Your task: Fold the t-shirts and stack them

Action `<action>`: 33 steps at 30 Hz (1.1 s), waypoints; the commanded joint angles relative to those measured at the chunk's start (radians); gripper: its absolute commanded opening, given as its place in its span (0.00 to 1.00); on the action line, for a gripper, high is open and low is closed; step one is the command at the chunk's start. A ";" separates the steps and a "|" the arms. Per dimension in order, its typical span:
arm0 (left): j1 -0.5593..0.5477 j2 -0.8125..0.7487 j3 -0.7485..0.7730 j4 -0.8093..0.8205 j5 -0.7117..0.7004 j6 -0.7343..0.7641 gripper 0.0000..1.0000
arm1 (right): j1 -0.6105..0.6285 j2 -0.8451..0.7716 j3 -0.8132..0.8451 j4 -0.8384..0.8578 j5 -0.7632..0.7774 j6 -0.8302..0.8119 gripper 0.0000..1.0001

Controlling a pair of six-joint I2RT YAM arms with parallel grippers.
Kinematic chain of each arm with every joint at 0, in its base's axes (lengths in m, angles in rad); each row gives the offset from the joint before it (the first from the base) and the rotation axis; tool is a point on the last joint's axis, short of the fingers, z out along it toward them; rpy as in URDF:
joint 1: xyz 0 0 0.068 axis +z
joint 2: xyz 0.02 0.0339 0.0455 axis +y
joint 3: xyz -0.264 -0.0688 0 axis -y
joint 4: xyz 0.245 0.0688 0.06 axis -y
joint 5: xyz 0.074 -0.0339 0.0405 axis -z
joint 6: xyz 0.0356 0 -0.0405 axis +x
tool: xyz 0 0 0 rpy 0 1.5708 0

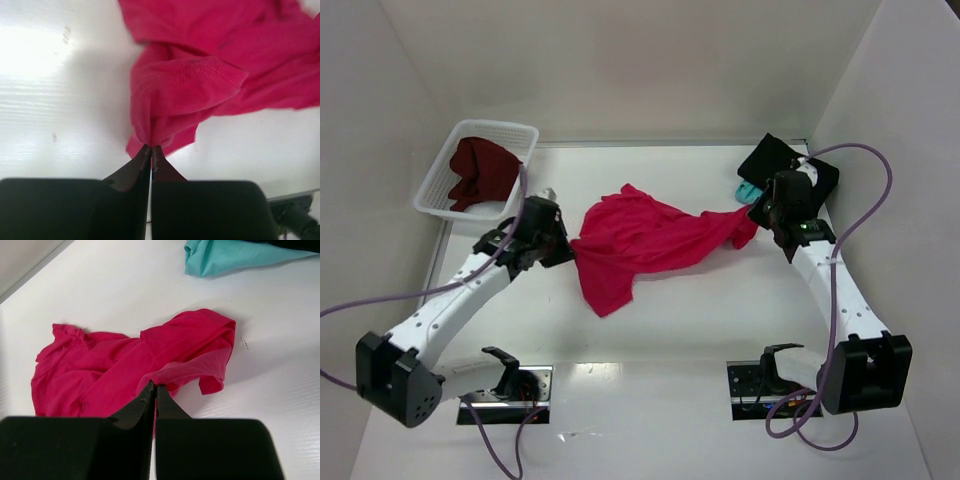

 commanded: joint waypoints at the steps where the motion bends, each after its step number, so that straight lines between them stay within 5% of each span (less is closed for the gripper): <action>1: 0.078 -0.146 0.144 -0.088 -0.066 0.072 0.00 | -0.052 -0.051 0.063 -0.009 -0.008 -0.021 0.00; 9: 0.189 -0.196 0.318 -0.125 -0.106 0.178 0.00 | -0.083 -0.074 0.157 -0.043 -0.053 -0.041 0.00; 21: 0.189 -0.180 0.476 -0.062 -0.126 0.261 0.00 | -0.083 -0.094 0.292 -0.034 -0.141 -0.064 0.00; 33: 0.189 -0.102 0.900 0.008 -0.150 0.376 0.00 | -0.083 -0.137 0.568 -0.020 -0.175 -0.092 0.00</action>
